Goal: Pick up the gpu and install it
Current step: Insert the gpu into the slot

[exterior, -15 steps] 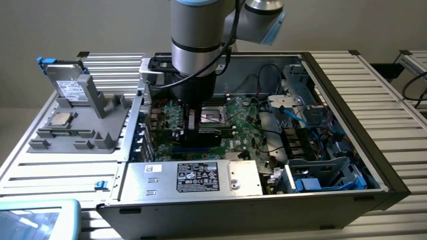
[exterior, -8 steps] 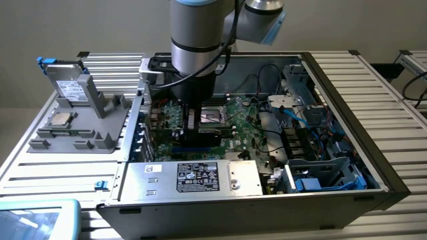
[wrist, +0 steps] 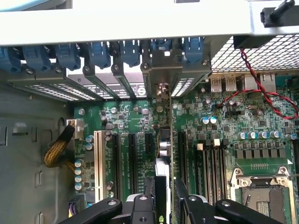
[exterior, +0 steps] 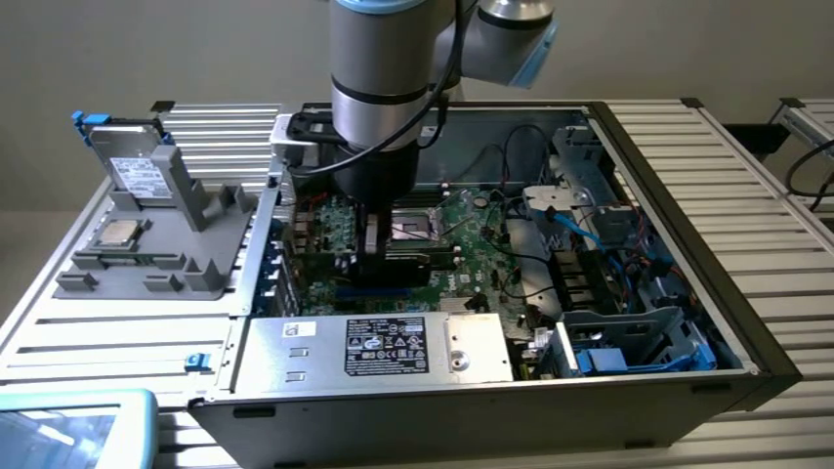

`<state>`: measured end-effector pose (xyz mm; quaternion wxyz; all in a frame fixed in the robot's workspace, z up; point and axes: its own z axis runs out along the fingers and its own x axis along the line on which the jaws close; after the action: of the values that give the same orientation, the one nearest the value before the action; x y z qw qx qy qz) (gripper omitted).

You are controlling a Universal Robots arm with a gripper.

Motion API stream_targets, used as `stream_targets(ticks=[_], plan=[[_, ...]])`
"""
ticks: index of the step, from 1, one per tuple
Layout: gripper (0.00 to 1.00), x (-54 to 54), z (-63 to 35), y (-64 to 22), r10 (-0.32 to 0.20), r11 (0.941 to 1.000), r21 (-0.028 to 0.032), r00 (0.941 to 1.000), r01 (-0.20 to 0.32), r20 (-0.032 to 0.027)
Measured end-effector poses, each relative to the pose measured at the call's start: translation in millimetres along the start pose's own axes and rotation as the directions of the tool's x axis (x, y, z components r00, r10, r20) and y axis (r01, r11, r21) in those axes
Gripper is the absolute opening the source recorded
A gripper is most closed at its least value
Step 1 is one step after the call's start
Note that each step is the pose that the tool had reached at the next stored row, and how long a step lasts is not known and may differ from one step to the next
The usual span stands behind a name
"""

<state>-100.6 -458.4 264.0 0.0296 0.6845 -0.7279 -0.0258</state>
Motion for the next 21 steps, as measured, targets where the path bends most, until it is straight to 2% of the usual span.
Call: stream_targets(ticks=[7, 21], plan=[[0.28, 0.2, 1.7, 0.0, 0.0, 1.0, 0.0, 1.0, 0.0, 0.0037], [0.28, 0.5, 5.9, -0.4, 0.0, 1.0, 0.0026, 1.0, 0.0, 0.005]])
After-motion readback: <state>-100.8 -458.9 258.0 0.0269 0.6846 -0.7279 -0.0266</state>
